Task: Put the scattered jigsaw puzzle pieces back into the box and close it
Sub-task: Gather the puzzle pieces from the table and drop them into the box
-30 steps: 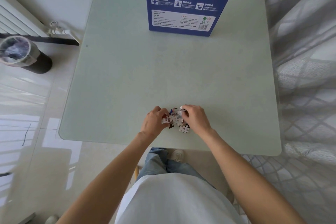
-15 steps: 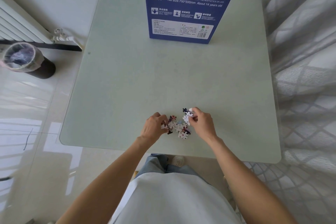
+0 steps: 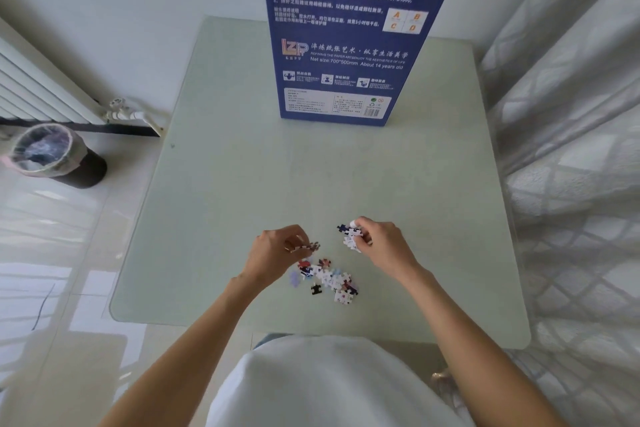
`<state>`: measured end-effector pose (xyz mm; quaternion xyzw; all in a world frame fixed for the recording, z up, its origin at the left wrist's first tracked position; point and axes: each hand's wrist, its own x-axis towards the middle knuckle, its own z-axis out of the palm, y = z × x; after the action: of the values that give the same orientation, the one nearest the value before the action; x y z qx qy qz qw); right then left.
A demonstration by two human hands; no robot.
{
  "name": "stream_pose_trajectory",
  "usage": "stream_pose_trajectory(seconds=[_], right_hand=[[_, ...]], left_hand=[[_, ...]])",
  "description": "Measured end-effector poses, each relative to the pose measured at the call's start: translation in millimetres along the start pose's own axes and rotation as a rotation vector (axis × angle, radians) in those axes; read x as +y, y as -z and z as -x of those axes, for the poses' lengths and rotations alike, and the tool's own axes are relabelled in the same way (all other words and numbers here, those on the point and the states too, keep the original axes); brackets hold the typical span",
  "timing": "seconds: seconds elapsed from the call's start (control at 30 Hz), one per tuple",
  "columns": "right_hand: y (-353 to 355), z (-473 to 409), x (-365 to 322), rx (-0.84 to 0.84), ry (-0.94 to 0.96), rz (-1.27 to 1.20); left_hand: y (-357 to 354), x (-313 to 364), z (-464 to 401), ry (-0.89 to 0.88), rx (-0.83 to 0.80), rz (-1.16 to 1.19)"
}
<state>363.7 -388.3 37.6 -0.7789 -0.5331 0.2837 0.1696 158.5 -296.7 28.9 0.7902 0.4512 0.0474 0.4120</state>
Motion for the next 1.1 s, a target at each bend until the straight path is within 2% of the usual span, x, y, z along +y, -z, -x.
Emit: stream_pose_trajectory(seconds=[0.13,0.27,0.4,0.5,0.57,0.7,0.93,1.1], right_hand=[[78.8,-29.9,-39.2,0.125,0.098,-0.187],[174.1,-73.8,-90.0,0.371,0.265,-0.336],[245.4,-130.4,-128.9,0.616,0.395,-0.162],[278.2,-172.9,-145.6,0.737,0.448,0.036],[289.3,-194.4,-149.1,0.756,0.466,0.174],[292.6,-220.5,-143.3,0.688,0.456,0.334],[281.5,-231.0,-135.8,0.603,0.428,0.336],[284.5,-229.1,-136.2,0.640,0.411,0.315]], left_hand=[[75.9,61.0,-38.2,-0.218,0.126,0.132],[147.6,130.0,-93.4,-0.449,0.332,0.186],[205.1,188.9,-147.2,-0.674,0.523,0.101],[243.2,219.8,-188.2,-0.796,0.600,0.006],[260.1,228.9,-211.9,-0.773,0.601,-0.083],[271.1,228.8,-244.6,-0.683,0.573,-0.310],[266.1,221.1,-256.7,-0.670,0.488,-0.449],[264.0,219.9,-254.4,-0.686,0.499,-0.433]])
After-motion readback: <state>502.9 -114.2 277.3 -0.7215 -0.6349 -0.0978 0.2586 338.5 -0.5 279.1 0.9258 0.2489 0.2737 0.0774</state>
